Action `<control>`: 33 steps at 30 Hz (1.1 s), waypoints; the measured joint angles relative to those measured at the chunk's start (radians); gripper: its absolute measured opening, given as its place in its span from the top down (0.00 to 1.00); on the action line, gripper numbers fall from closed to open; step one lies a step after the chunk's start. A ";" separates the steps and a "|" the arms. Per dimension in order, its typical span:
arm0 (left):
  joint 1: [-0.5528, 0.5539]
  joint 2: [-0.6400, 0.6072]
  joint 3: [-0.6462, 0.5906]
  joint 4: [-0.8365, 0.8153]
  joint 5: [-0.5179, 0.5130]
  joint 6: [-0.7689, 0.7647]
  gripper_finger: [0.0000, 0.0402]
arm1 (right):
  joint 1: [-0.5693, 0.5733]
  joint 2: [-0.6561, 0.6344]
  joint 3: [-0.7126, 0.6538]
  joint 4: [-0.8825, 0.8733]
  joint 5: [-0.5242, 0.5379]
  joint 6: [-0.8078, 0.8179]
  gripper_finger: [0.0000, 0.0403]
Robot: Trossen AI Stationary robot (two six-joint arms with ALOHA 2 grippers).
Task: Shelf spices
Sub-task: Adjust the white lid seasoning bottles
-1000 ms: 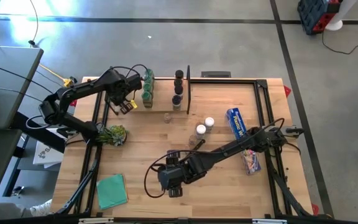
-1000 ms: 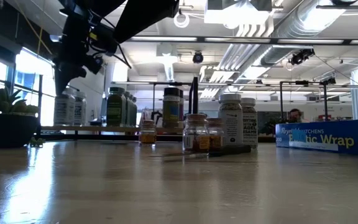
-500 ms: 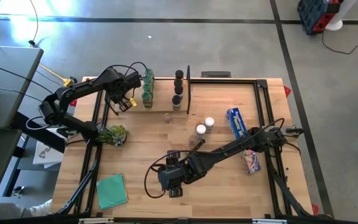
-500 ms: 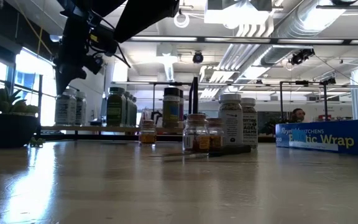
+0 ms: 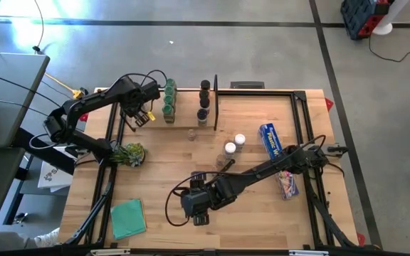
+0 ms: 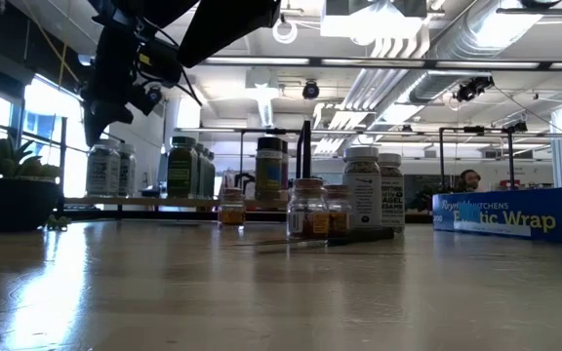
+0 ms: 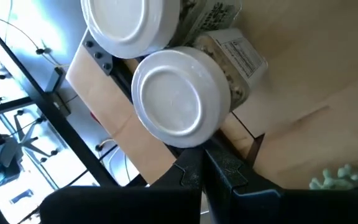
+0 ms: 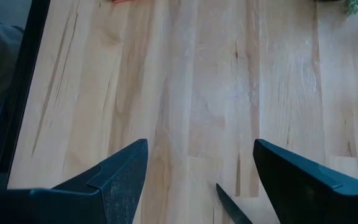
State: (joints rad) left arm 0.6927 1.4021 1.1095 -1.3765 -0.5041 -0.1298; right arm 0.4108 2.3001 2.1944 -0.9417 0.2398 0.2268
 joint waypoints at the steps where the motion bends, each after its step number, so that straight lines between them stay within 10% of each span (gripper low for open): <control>1: 0.003 0.000 0.000 0.002 0.000 0.001 1.00 | 0.000 0.000 0.000 0.000 0.000 0.000 0.29; 33: 0.040 0.018 0.000 0.053 -0.074 0.019 1.00 | 0.000 0.000 0.000 0.000 0.000 -0.004 0.29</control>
State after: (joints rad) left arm 0.7330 1.4198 1.1095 -1.3230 -0.5785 -0.1107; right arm 0.4107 2.3001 2.1944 -0.9417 0.2394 0.2231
